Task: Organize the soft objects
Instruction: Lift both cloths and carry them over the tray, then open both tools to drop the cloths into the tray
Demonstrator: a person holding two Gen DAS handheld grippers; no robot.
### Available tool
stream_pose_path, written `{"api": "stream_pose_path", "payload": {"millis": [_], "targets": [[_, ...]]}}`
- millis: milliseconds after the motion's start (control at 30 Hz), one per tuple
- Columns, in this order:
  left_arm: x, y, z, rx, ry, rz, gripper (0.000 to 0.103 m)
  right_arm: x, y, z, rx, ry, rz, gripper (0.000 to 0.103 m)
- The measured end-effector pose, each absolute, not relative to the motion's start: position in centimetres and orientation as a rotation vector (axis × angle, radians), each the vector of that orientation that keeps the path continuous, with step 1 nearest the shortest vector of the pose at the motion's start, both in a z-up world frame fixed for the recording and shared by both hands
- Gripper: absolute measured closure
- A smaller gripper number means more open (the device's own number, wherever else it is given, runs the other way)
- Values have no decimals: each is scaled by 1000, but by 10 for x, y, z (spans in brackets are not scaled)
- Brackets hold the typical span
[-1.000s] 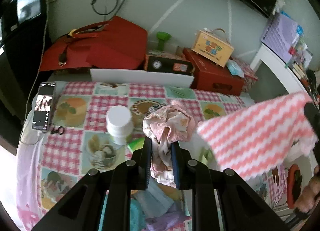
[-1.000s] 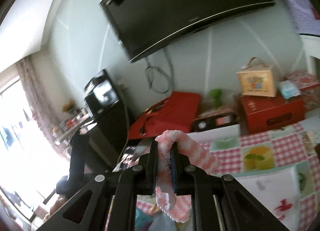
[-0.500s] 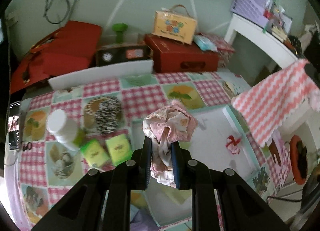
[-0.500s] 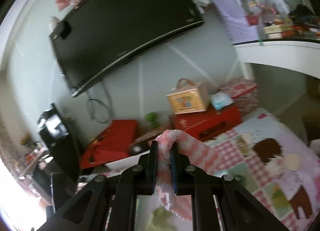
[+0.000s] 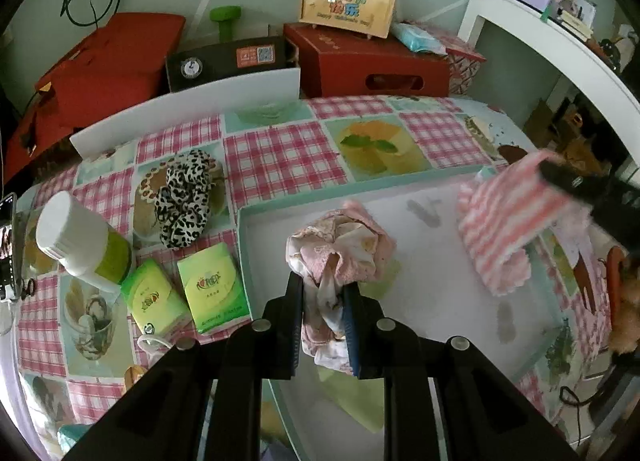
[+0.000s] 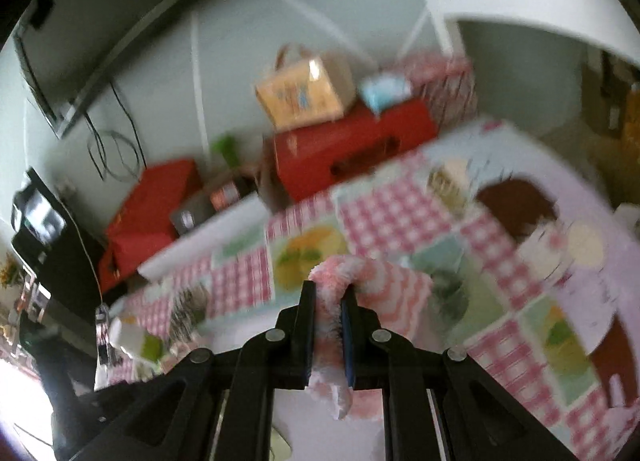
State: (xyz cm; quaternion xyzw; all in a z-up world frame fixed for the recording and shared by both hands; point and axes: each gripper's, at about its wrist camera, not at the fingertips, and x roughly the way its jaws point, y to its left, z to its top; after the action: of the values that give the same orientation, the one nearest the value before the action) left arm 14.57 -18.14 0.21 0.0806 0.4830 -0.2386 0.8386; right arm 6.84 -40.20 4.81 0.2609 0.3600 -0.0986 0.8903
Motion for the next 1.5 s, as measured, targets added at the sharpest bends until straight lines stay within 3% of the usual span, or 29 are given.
{"api": "stream_pose_path", "payload": {"millis": [533, 633, 700, 833, 933, 1033, 1067, 1100, 1167, 1500], "targets": [[158, -185, -27, 190, 1093, -474, 82, 109, -363, -34, 481, 1095, -158, 87], [158, -186, -31, 192, 1117, -479, 67, 111, -357, -37, 447, 1127, -169, 87], [159, -187, -33, 184, 1134, -487, 51, 111, -354, -36, 430, 1137, -176, 85], [157, -190, -35, 191, 1146, -494, 46, 113, -352, -41, 431, 1179, -201, 63], [157, -190, -34, 194, 1159, -492, 46, 112, -350, -41, 425, 1191, -206, 57], [158, -187, -30, 183, 1167, -489, 45, 110, -347, -36, 403, 1192, -215, 45], [158, -186, -29, 179, 1167, -487, 39, 110, -346, -34, 394, 1191, -216, 40], [158, -184, -27, 177, 1165, -484, 28, 111, -344, -30, 380, 1188, -221, 39], [156, -180, -20, 172, 1148, -475, 22, 110, -341, -24, 358, 1181, -230, 34], [156, -160, 0, 119, 1112, -444, 18, 104, -343, -3, 304, 1140, -294, 14]]}}
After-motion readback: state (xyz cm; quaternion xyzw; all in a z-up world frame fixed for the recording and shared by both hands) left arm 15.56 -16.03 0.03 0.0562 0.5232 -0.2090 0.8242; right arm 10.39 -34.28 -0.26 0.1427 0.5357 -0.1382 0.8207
